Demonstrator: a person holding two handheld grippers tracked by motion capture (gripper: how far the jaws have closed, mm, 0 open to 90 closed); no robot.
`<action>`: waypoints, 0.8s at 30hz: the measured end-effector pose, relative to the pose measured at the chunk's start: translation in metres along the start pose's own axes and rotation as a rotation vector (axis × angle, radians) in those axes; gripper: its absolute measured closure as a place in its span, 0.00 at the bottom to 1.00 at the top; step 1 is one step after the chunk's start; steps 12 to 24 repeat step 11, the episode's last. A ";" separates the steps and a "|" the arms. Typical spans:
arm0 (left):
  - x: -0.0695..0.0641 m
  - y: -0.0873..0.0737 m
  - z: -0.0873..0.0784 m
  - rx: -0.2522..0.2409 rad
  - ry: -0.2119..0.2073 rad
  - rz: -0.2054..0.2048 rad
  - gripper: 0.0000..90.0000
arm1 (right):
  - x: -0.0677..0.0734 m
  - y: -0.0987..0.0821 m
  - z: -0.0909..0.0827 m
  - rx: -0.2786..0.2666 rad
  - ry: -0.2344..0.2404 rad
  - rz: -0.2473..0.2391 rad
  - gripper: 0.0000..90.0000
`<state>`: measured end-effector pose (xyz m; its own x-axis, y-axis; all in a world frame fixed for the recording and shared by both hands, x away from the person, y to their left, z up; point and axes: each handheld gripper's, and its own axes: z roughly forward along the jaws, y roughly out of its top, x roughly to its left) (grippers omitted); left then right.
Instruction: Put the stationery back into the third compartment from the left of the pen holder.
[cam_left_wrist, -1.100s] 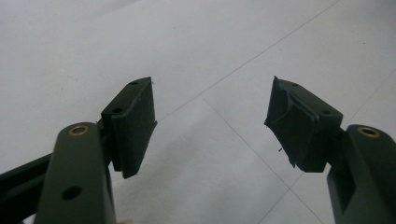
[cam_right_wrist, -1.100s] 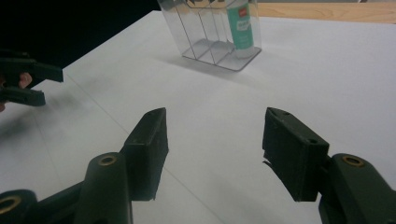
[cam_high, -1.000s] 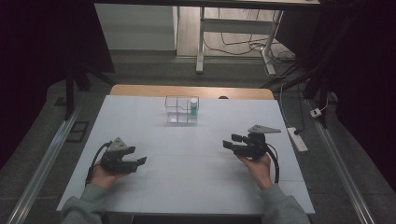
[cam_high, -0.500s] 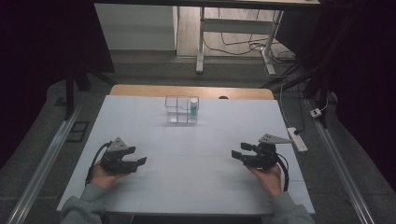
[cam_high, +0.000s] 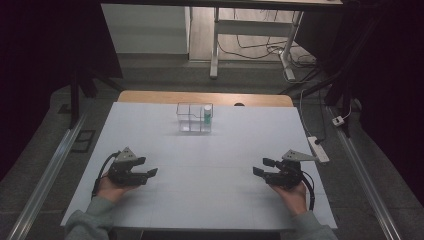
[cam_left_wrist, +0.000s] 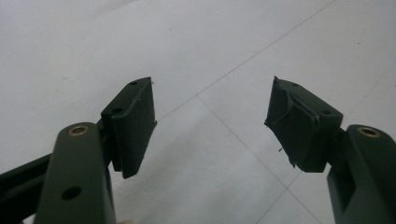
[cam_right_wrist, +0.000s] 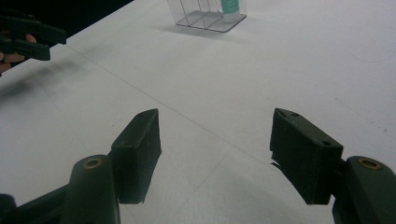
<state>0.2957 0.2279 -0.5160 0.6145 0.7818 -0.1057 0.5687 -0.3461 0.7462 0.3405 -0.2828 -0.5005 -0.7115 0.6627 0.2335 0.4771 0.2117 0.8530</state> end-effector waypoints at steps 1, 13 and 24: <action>0.000 0.000 0.000 0.001 0.000 0.001 0.36 | 0.000 0.000 0.000 -0.001 0.000 0.001 0.37; 0.000 0.000 0.001 0.004 0.000 0.002 0.36 | -0.001 0.000 0.000 0.012 0.005 -0.015 0.37; 0.000 0.000 0.001 0.004 0.000 0.002 0.36 | -0.001 0.000 0.000 0.012 0.005 -0.015 0.37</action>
